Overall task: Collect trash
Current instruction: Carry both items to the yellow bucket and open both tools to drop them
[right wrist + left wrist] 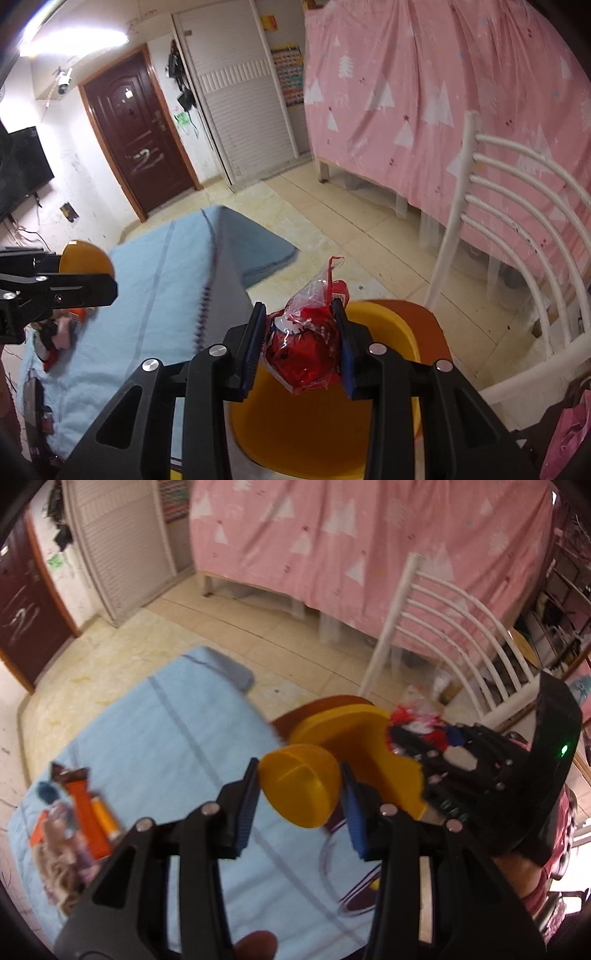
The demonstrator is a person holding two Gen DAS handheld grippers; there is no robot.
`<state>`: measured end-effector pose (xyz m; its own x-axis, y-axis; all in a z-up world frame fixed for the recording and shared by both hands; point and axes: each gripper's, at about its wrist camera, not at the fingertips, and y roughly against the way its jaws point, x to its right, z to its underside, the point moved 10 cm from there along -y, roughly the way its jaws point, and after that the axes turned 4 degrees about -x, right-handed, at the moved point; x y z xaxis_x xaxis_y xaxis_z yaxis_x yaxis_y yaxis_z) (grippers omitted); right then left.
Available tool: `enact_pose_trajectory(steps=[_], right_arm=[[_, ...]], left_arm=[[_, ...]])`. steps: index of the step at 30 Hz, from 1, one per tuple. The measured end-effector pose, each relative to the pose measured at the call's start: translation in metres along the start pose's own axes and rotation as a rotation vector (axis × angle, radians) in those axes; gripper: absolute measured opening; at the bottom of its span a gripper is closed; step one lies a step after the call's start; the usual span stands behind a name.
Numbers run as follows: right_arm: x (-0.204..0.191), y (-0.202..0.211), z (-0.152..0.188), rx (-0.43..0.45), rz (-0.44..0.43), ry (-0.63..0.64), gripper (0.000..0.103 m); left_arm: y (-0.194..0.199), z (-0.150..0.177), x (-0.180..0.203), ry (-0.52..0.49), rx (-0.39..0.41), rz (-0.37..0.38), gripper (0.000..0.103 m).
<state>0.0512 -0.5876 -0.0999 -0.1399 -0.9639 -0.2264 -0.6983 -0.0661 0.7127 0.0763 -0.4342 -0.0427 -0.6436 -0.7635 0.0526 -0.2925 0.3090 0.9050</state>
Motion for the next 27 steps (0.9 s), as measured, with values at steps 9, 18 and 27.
enact_pose_trajectory(steps=[9, 18, 27], right_arm=[[0.019, -0.012, 0.014, -0.049, -0.021, -0.042, 0.046], [0.028, 0.000, 0.008, -0.010, -0.014, -0.070, 0.070], [-0.005, 0.006, -0.004, 0.023, -0.043, -0.022, 0.071]], left_arm=[[-0.030, -0.013, 0.037, -0.037, -0.048, 0.014, 0.051], [-0.017, -0.016, 0.043, -0.056, -0.019, 0.013, 0.054], [0.033, -0.016, -0.010, -0.007, 0.066, -0.053, 0.063]])
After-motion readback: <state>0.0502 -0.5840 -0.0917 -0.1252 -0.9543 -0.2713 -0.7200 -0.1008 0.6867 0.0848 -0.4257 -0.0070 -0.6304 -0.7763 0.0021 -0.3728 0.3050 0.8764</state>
